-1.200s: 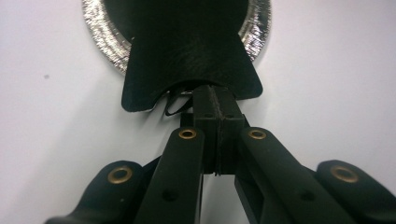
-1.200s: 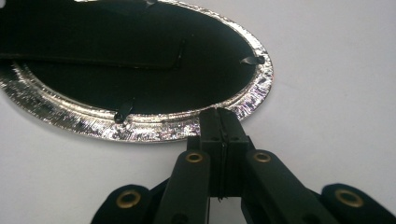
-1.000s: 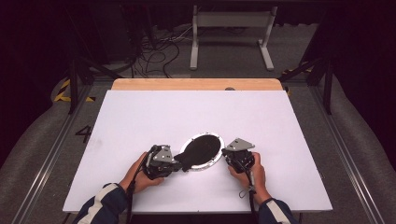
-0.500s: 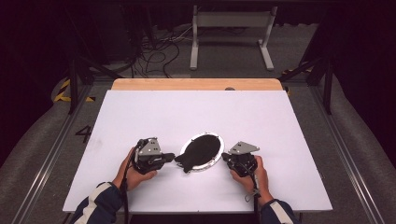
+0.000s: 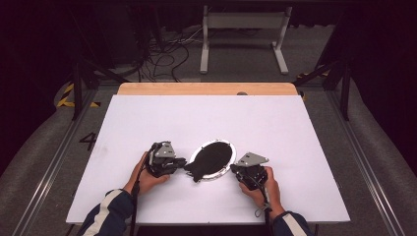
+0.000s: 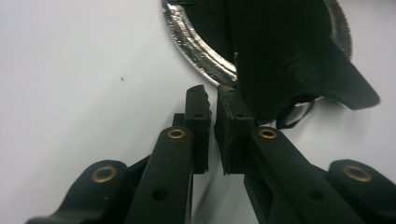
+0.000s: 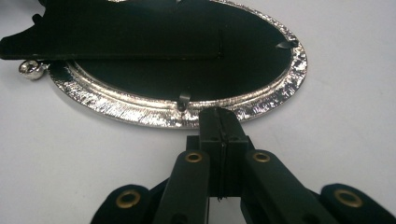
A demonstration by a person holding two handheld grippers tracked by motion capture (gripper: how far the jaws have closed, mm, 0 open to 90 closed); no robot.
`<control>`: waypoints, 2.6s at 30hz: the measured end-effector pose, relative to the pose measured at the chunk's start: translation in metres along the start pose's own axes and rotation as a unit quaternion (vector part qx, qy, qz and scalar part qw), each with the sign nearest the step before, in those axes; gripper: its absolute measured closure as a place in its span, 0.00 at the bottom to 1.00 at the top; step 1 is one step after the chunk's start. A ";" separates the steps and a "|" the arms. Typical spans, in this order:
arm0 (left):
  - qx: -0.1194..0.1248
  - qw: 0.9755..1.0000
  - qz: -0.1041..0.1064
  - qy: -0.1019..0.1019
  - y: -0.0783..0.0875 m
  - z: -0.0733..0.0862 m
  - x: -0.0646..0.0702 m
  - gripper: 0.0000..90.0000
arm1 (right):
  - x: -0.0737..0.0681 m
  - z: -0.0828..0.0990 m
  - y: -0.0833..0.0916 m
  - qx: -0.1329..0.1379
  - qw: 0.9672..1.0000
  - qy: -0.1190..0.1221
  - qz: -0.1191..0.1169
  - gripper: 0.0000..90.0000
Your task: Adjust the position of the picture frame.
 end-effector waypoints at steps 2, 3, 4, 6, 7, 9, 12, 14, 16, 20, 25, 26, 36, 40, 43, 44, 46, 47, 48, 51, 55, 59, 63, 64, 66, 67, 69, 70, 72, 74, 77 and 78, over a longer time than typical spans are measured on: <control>-0.003 1.000 -0.005 -0.007 0.000 0.000 0.001 0.97 | 0.000 -0.002 -0.002 0.001 1.000 0.001 0.000 1.00; -0.004 1.000 -0.002 -0.007 0.001 0.001 0.003 0.97 | 0.001 -0.002 -0.002 0.001 1.000 0.005 0.001 1.00; -0.005 1.000 0.001 -0.008 0.001 0.001 0.004 0.98 | 0.001 -0.002 -0.002 0.000 1.000 0.010 0.003 1.00; -0.004 1.000 0.015 -0.011 0.001 0.003 0.009 1.00 | 0.002 -0.003 -0.004 0.000 1.000 0.014 0.007 1.00; -0.006 1.000 0.019 -0.011 0.002 0.004 0.011 1.00 | 0.003 -0.003 -0.004 0.000 1.000 0.012 0.008 1.00; -0.008 0.999 0.025 -0.017 0.002 0.005 0.016 1.00 | 0.005 -0.003 -0.005 0.000 1.000 0.012 0.010 1.00; -0.012 0.999 0.031 -0.023 0.001 0.006 0.024 1.00 | 0.009 -0.005 -0.008 -0.001 1.000 0.015 0.015 1.00; -0.010 0.999 0.031 -0.026 0.001 0.006 0.026 1.00 | 0.010 -0.005 -0.008 -0.002 1.000 0.014 0.016 1.00; -0.010 0.999 0.025 -0.023 0.001 0.006 0.027 1.00 | 0.015 -0.007 -0.011 -0.002 1.000 0.012 0.021 1.00; -0.006 1.000 0.024 -0.014 0.000 0.006 0.032 1.00 | 0.016 -0.008 -0.013 -0.004 0.999 0.019 0.026 1.00; -0.007 1.000 0.023 -0.017 -0.002 0.006 0.038 1.00 | 0.020 -0.010 -0.016 -0.004 1.000 0.014 0.027 1.00; -0.005 1.000 0.024 -0.014 -0.003 0.005 0.040 1.00 | 0.020 -0.010 -0.016 -0.004 1.000 0.014 0.027 1.00; -0.004 0.999 0.024 -0.030 -0.010 0.002 0.057 1.00 | 0.033 -0.012 -0.022 0.000 0.999 -0.014 0.030 1.00; -0.005 0.999 0.017 -0.031 -0.011 0.001 0.059 1.00 | 0.034 -0.012 -0.022 0.000 0.999 -0.020 0.028 1.00; -0.002 0.999 0.015 -0.035 -0.012 0.000 0.061 1.00 | 0.036 -0.012 -0.023 -0.001 0.999 -0.022 0.028 1.00; 0.000 0.999 0.018 -0.034 -0.013 -0.001 0.061 1.00 | 0.037 -0.012 -0.023 -0.001 0.999 -0.023 0.027 1.00; 0.001 0.999 0.021 -0.034 -0.014 -0.001 0.063 1.00 | 0.039 -0.013 -0.024 -0.001 0.999 -0.026 0.030 1.00; 0.001 0.999 0.018 -0.034 -0.014 -0.002 0.063 1.00 | 0.039 -0.013 -0.024 0.000 0.999 -0.026 0.030 1.00; 0.000 0.999 0.019 -0.034 -0.015 -0.002 0.063 1.00 | 0.040 -0.013 -0.025 -0.001 0.999 -0.025 0.031 1.00; 0.000 0.999 0.023 -0.039 -0.015 -0.002 0.063 1.00 | 0.040 -0.013 -0.025 -0.001 0.999 -0.024 0.035 1.00; 0.000 0.999 0.024 -0.040 -0.016 -0.003 0.063 1.00 | 0.040 -0.013 -0.024 -0.002 0.999 -0.024 0.034 1.00; -0.002 0.999 0.022 -0.042 -0.015 -0.002 0.064 1.00 | 0.039 -0.012 -0.023 -0.004 0.999 -0.025 0.030 1.00; -0.007 0.999 0.011 -0.048 -0.014 -0.002 0.064 0.99 | 0.034 -0.009 -0.017 -0.010 1.000 -0.009 0.011 1.00; -0.011 0.999 0.011 -0.051 -0.012 -0.002 0.063 0.96 | 0.033 -0.008 -0.016 -0.011 1.000 -0.007 0.008 0.99; -0.004 0.999 0.017 -0.048 -0.006 -0.001 0.060 0.92 | 0.029 -0.006 -0.012 -0.013 1.000 0.011 0.007 0.97; 0.002 0.999 0.016 -0.050 -0.001 -0.001 0.059 0.92 | 0.027 -0.005 -0.011 -0.014 1.000 0.014 0.002 0.97; 0.014 0.998 0.011 -0.054 0.010 0.001 0.055 0.89 | 0.025 -0.003 -0.008 -0.011 1.000 0.012 -0.011 0.95; 0.018 0.998 0.010 -0.055 0.015 0.002 0.053 0.87 | 0.025 -0.002 -0.006 -0.009 1.000 0.013 -0.020 0.94; 0.025 0.998 0.004 -0.055 0.024 0.007 0.048 0.84 | 0.026 0.001 -0.003 -0.006 1.000 0.008 -0.029 0.93; 0.028 0.998 -0.003 -0.049 0.031 0.012 0.043 0.80 | 0.026 0.003 0.001 -0.006 0.999 0.007 -0.036 0.92; 0.032 0.998 -0.013 -0.047 0.039 0.016 0.037 0.70 | 0.024 0.005 0.007 -0.004 0.999 0.012 -0.040 0.91; 0.035 0.998 -0.019 -0.047 0.043 0.018 0.035 0.67 | 0.023 0.005 0.010 -0.001 0.999 0.011 -0.045 0.90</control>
Point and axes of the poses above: each handheld gripper's, and its own axes: y roughly backward along the jaws, z roughly out of its underside, x roughly to its right, the point moved 8 cm from there along -y, roughly forward along the jaws, and after that the axes turned 8 degrees about y, right-handed, at the moved point
